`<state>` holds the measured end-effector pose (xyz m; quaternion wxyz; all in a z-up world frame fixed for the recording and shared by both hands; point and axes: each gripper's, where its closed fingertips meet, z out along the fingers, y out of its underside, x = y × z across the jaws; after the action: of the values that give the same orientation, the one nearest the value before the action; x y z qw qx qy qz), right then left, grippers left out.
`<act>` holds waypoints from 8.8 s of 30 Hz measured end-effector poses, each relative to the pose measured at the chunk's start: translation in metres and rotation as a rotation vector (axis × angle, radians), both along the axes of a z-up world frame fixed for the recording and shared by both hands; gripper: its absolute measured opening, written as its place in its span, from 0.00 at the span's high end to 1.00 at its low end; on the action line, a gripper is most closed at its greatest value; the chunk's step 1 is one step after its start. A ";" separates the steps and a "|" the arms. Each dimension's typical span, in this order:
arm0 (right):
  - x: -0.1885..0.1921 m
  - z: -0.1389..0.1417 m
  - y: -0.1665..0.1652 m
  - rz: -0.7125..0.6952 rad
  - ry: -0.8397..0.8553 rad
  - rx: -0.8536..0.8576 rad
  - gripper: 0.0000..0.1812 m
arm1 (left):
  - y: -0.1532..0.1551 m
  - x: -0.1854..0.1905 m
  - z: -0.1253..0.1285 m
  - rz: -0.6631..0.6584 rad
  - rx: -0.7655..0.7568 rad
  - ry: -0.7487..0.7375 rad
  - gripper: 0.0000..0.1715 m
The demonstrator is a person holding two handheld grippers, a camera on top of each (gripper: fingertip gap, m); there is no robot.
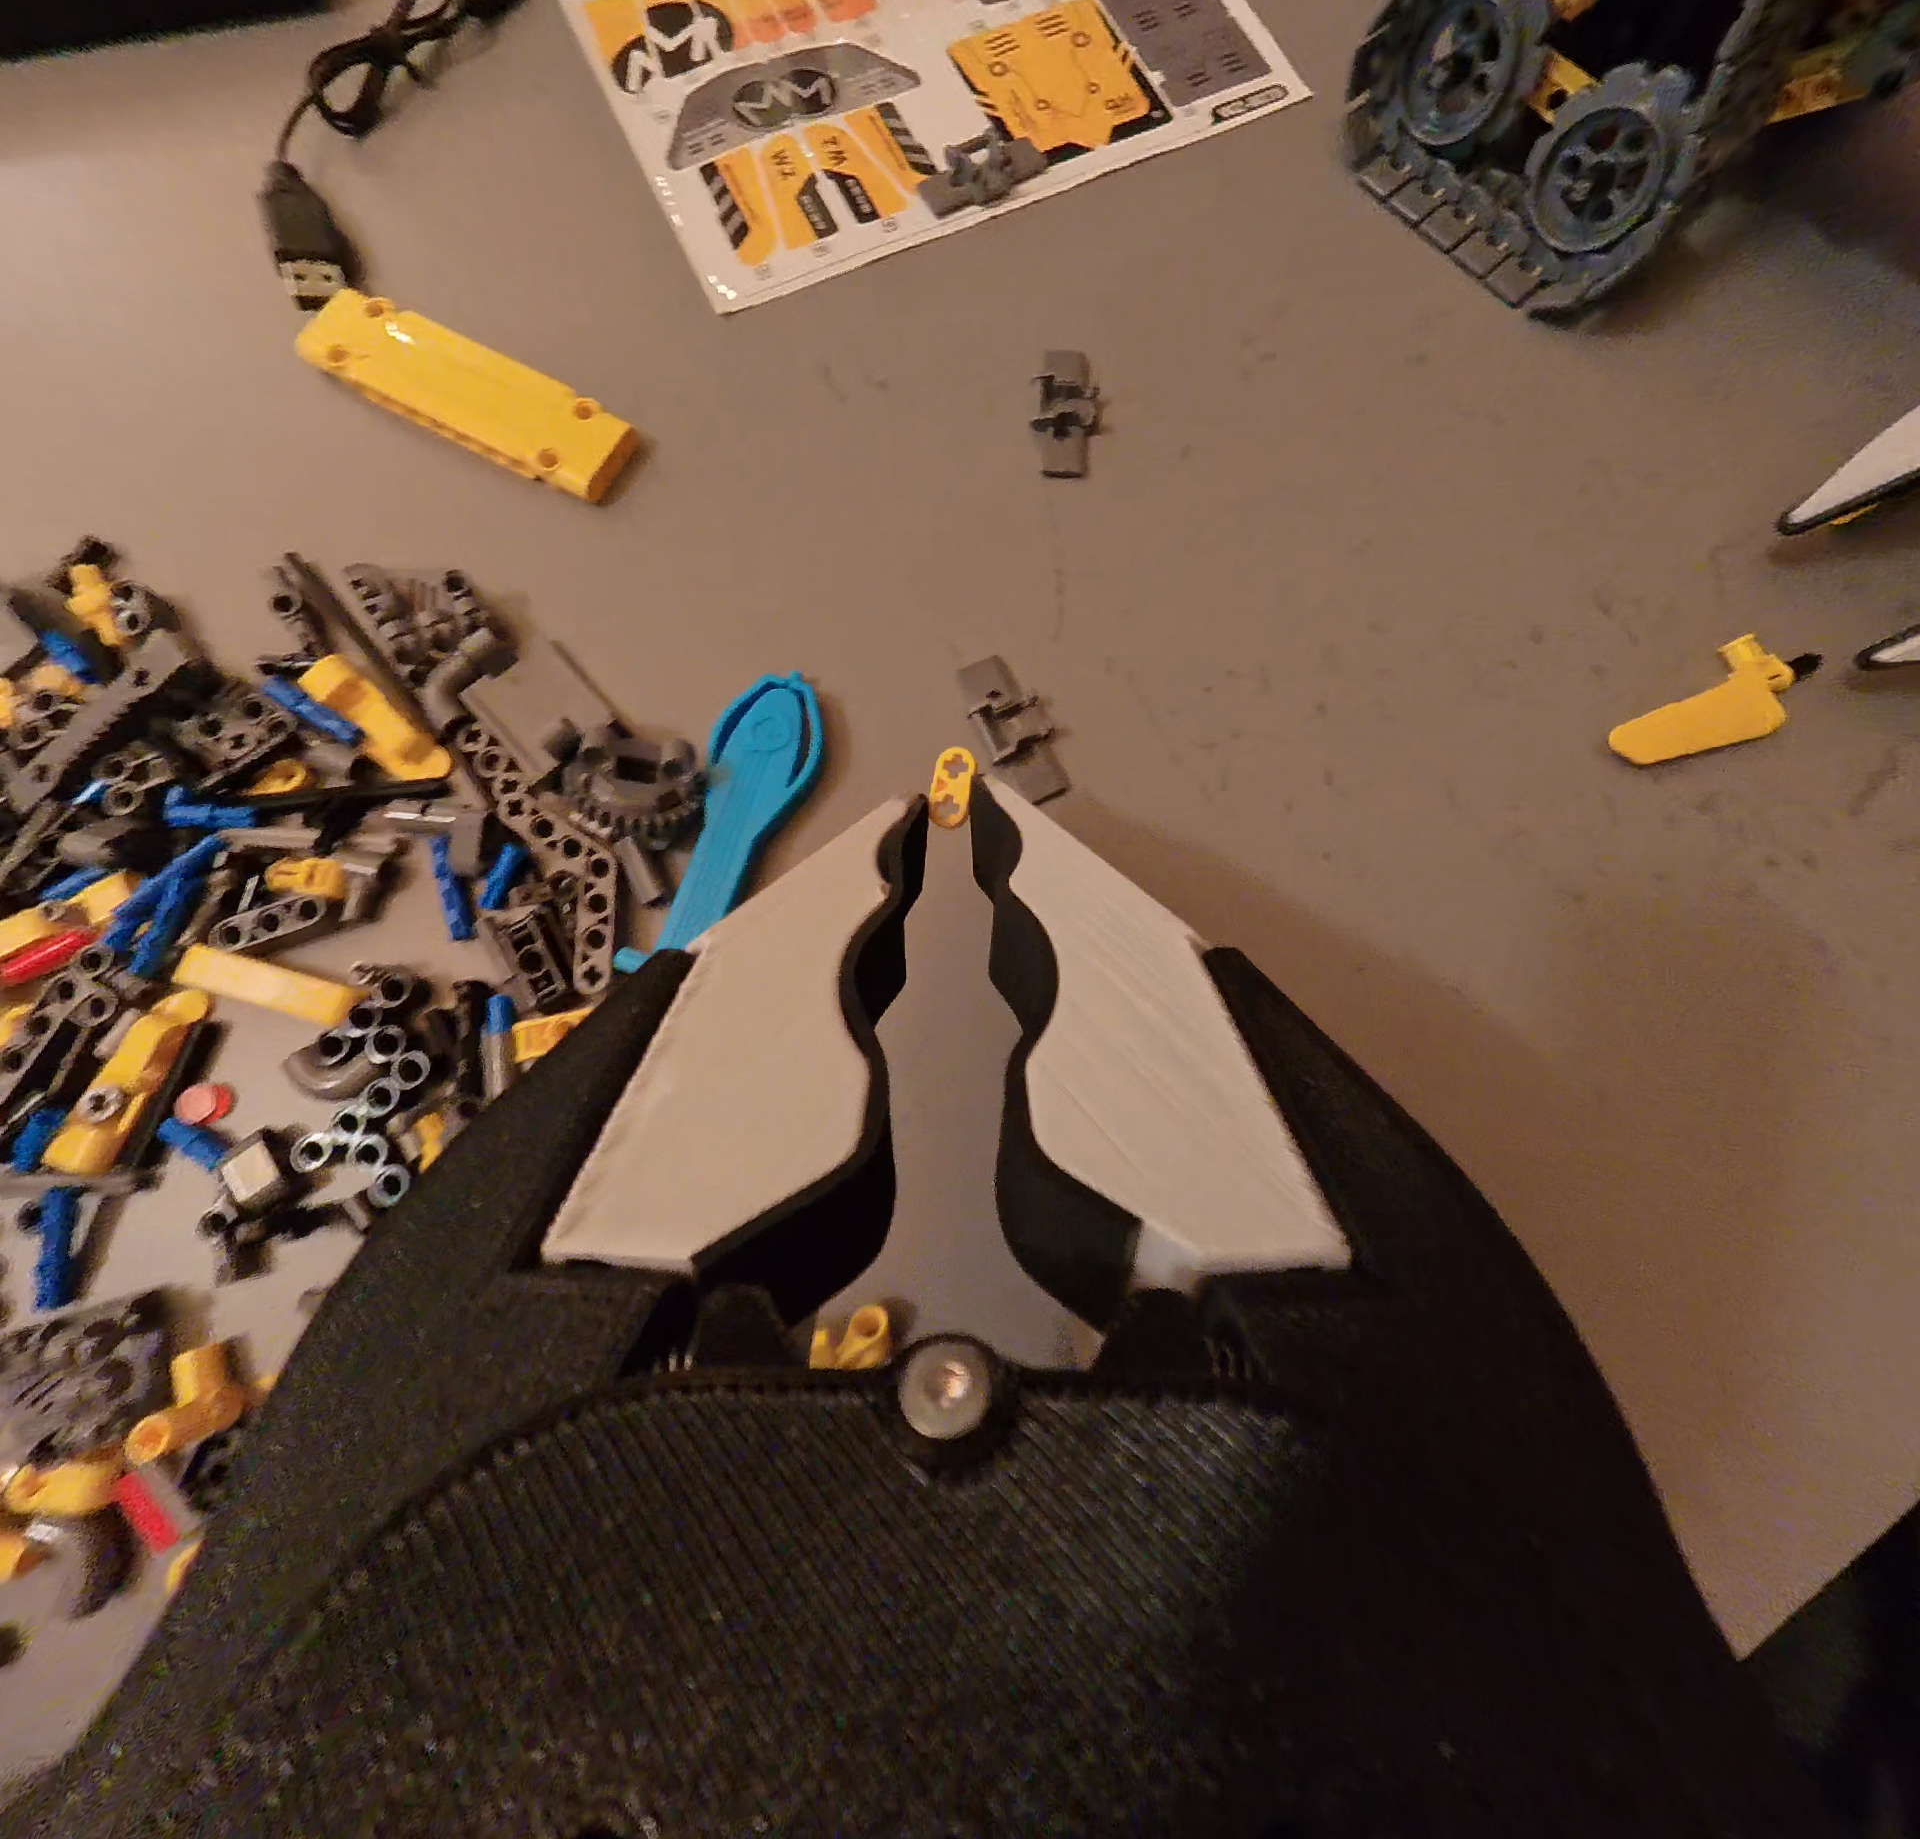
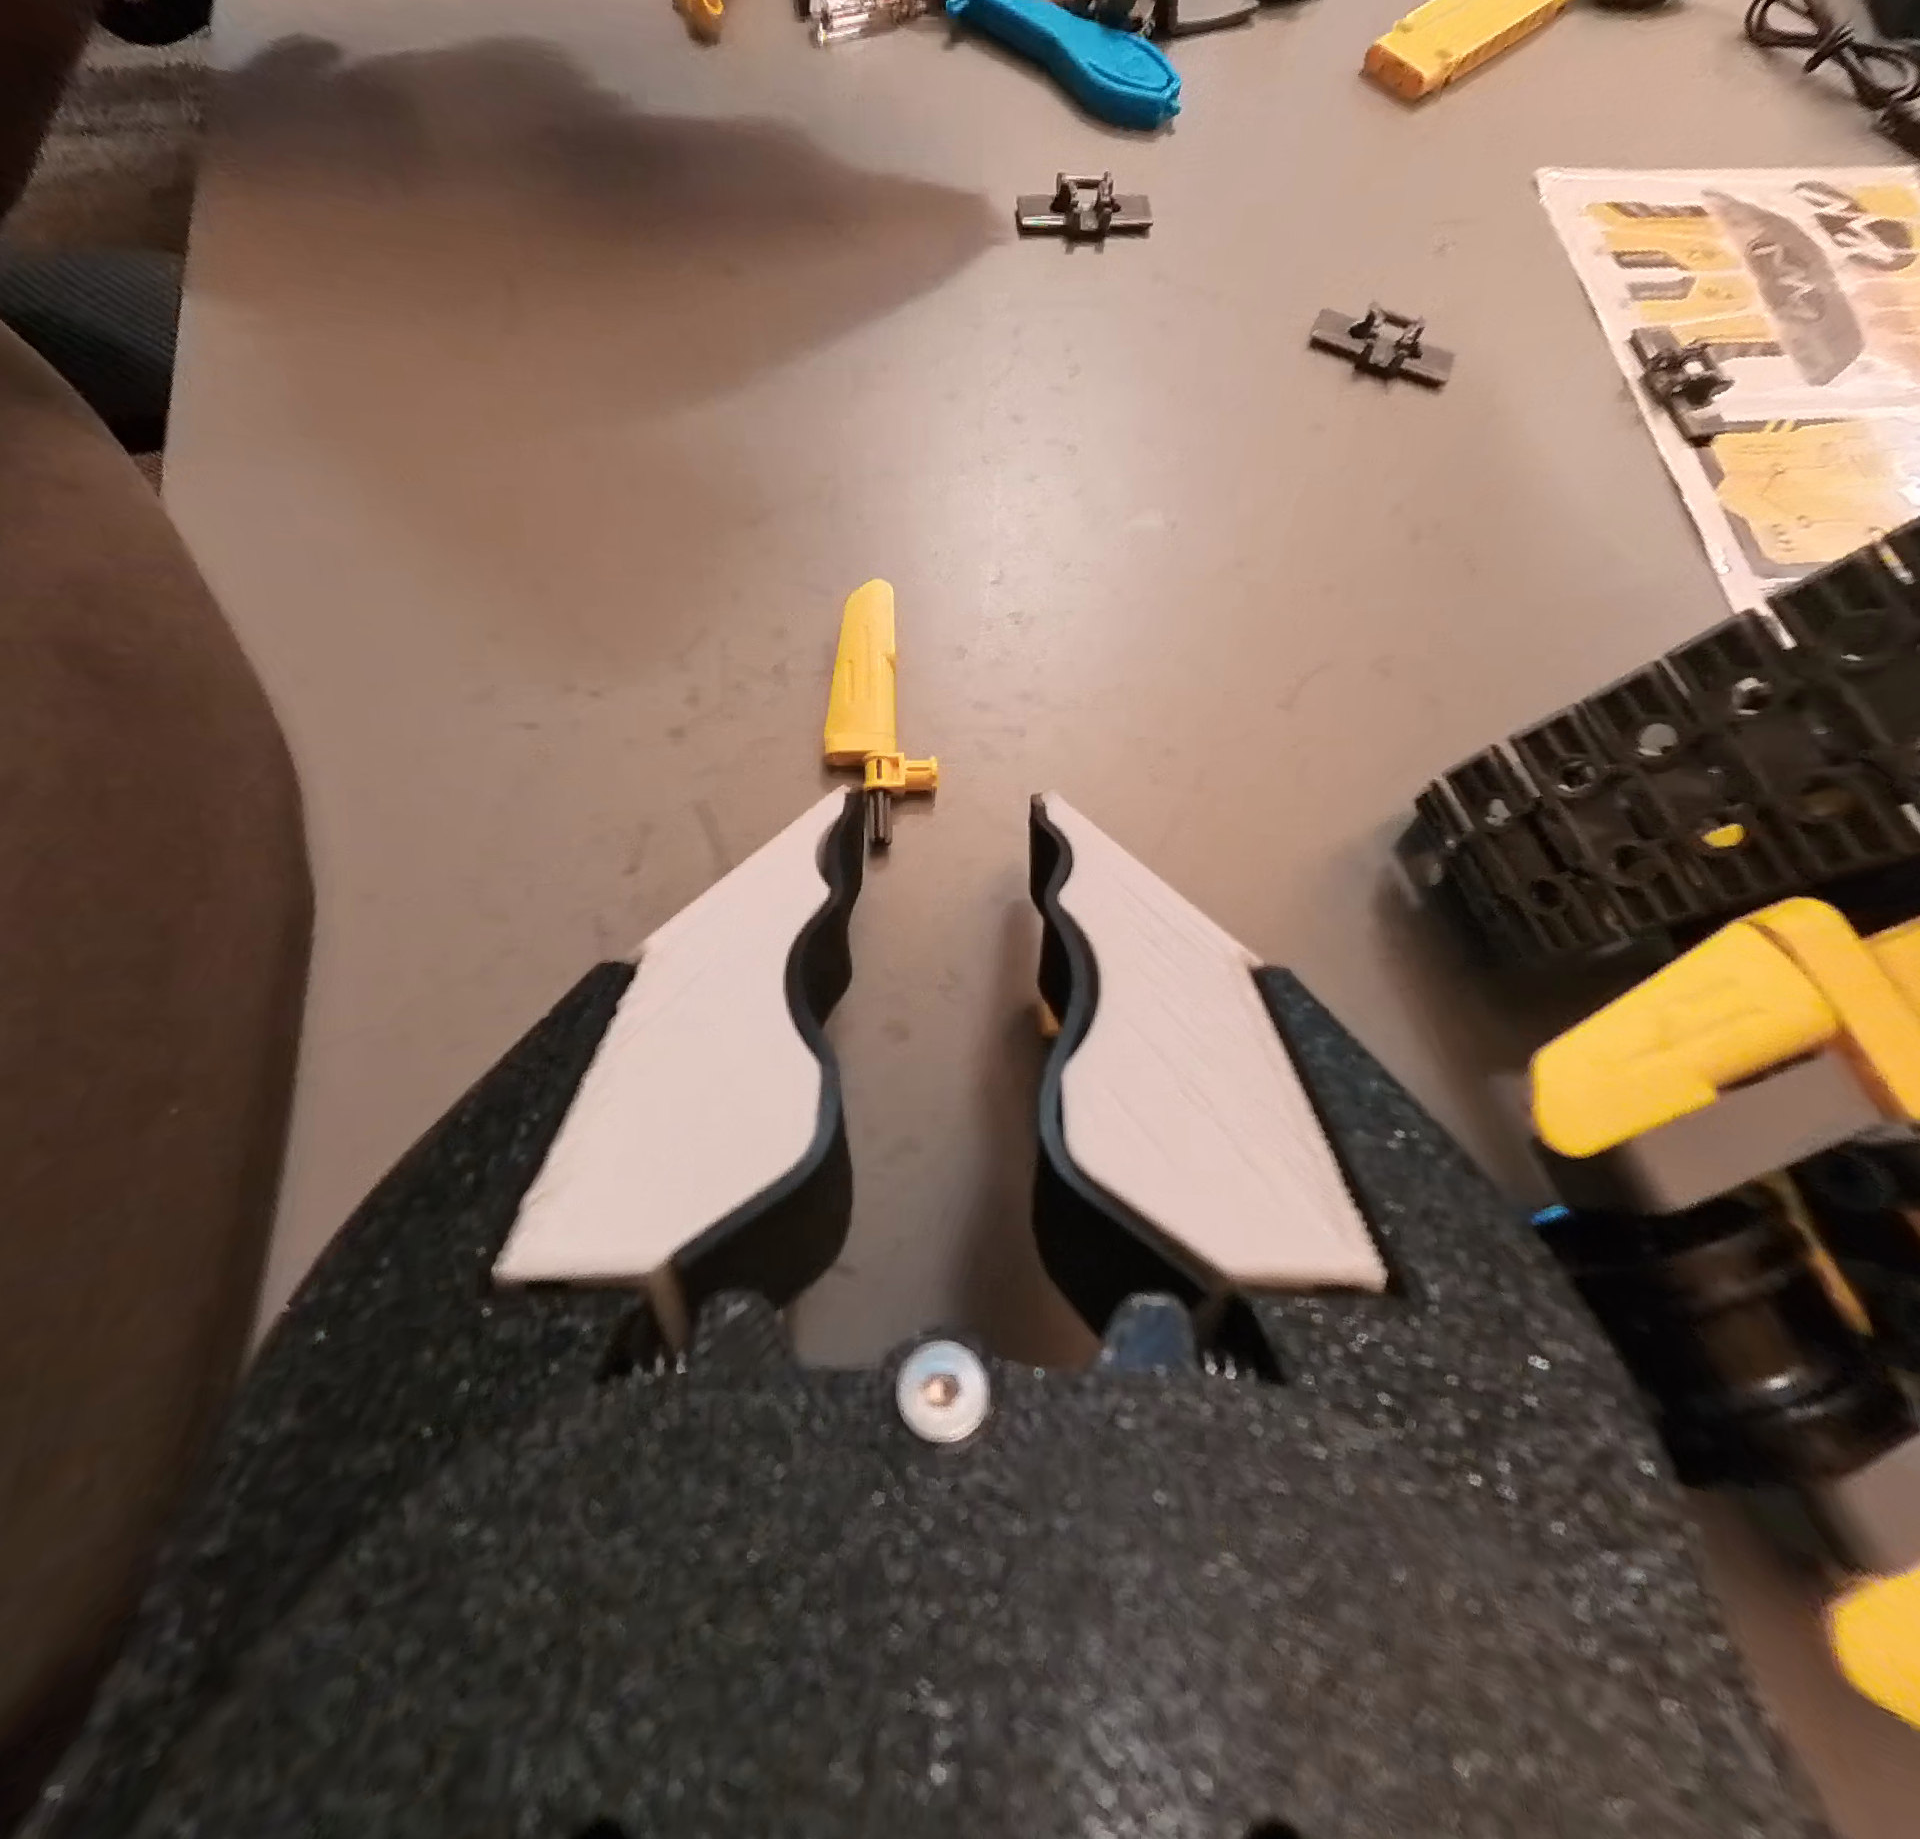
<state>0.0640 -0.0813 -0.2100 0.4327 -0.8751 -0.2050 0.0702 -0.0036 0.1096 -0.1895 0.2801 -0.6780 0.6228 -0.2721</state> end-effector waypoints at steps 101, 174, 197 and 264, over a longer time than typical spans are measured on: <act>-0.002 -0.013 0.002 0.040 0.080 -0.124 0.79 | -0.104 0.032 -0.032 -0.482 -0.216 0.009 0.91; -0.004 0.049 -0.008 0.039 0.060 0.194 0.77 | -0.172 0.028 -0.032 -0.790 0.041 -0.049 0.95; 0.018 0.020 -0.010 -0.048 -0.058 0.042 0.79 | -0.168 0.009 -0.023 -0.854 -0.107 -0.059 0.95; 0.006 0.012 -0.012 -0.005 -0.040 0.007 0.79 | -0.126 0.041 -0.036 -0.579 0.065 -0.024 0.94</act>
<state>0.0704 -0.0930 -0.1985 0.4316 -0.8754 -0.2117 0.0511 0.0372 -0.0166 -0.2253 0.2197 -0.4594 0.7955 -0.3284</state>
